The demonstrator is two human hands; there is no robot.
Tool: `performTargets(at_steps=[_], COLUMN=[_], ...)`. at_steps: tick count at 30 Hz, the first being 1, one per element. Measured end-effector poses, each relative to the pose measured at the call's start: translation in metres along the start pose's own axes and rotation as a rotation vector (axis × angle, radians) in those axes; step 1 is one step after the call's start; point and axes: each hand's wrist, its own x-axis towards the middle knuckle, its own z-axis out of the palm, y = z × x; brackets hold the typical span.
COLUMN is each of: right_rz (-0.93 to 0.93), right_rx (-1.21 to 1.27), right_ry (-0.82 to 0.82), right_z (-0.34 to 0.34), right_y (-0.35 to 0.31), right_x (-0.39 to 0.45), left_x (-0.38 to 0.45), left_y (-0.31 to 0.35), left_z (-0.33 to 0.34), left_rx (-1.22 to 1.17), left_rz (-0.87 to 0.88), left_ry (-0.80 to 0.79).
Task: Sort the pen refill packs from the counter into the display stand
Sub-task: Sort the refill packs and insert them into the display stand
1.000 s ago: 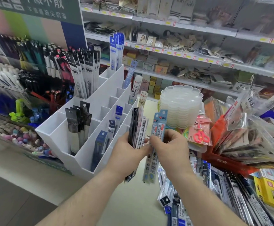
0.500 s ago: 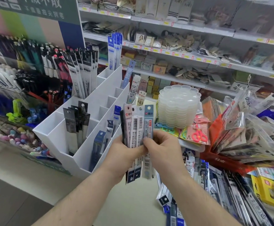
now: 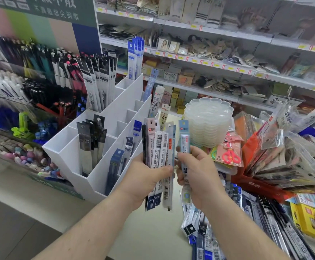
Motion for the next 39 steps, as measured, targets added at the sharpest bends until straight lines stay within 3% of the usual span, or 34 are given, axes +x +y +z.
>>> performTargets(at_steps=[5, 12, 17, 21, 29, 33, 39], right_rz=[-0.043, -0.060, -0.113, -0.143, -0.006, -0.004, -0.005], right_rx=[-0.081, -0.014, -0.073, -0.164, -0.022, 0.005, 0.176], right_ry=[-0.072, -0.017, -0.065, -0.017, 0.006, 0.086, 0.068], right_z=[0.003, 0.005, 0.003, 0.003, 0.004, 0.004, 0.014], right_y=[0.000, -0.003, -0.006, -0.001, -0.002, -0.006, -0.002], right_x=[-0.005, -0.006, -0.008, -0.003, -0.001, 0.001, 0.000], left_x=[-0.002, -0.002, -0.006, -0.005, 0.000, 0.001, -0.013], left_y=[0.007, 0.003, 0.007, 0.007, 0.002, 0.000, 0.002], left_z=[0.005, -0.002, -0.004, -0.003, -0.010, -0.012, 0.006], left_rx=[0.051, 0.002, -0.064, -0.061, -0.092, 0.002, 0.138], left_rz=[0.059, 0.023, -0.043, -0.061, -0.154, -0.096, 0.022], left_ry=[-0.066, -0.097, -0.138, -0.088, -0.026, 0.056, -0.136])
